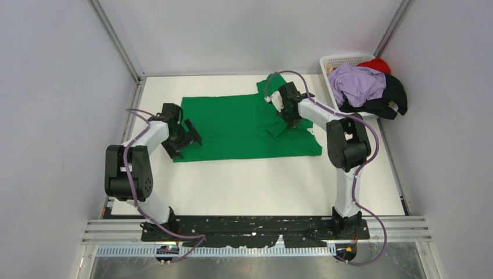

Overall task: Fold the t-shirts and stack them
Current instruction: Fold the flattened tshirt in 1/3 of the way

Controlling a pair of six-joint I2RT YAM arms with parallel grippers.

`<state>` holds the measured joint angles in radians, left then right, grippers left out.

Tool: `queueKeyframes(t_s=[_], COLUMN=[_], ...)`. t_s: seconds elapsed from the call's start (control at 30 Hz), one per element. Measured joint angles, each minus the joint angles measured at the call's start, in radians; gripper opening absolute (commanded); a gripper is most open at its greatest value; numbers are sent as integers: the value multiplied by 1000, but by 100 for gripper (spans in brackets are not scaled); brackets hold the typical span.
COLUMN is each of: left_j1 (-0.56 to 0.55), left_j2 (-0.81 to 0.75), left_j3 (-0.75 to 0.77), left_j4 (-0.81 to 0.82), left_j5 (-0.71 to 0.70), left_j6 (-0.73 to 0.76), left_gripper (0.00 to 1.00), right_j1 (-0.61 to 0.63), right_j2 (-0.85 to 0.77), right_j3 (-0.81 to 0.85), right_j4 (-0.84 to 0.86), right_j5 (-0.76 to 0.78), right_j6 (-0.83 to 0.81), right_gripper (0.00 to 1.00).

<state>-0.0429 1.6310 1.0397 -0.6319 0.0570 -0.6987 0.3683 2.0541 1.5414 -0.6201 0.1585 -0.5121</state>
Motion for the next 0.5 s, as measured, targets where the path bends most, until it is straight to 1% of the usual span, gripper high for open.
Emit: queueKeyframes(t_s=[0.23, 0.3, 0.33, 0.5], left_j1=[0, 0, 0, 0], left_j2=[43, 43, 43, 43], left_j3=[0, 0, 0, 2], left_j4=[-1, -1, -2, -7], left_j5=[-8, -13, -14, -22], left_j6=[0, 0, 0, 0], left_gripper=[100, 100, 100, 100], right_j1=[0, 0, 0, 0], right_j2=[6, 18, 26, 63], right_j3=[12, 26, 35, 71], right_j4=[24, 31, 39, 78], right_j5=[64, 82, 92, 152], right_j6=[-5, -8, -9, -14], right_gripper=[11, 13, 17, 23])
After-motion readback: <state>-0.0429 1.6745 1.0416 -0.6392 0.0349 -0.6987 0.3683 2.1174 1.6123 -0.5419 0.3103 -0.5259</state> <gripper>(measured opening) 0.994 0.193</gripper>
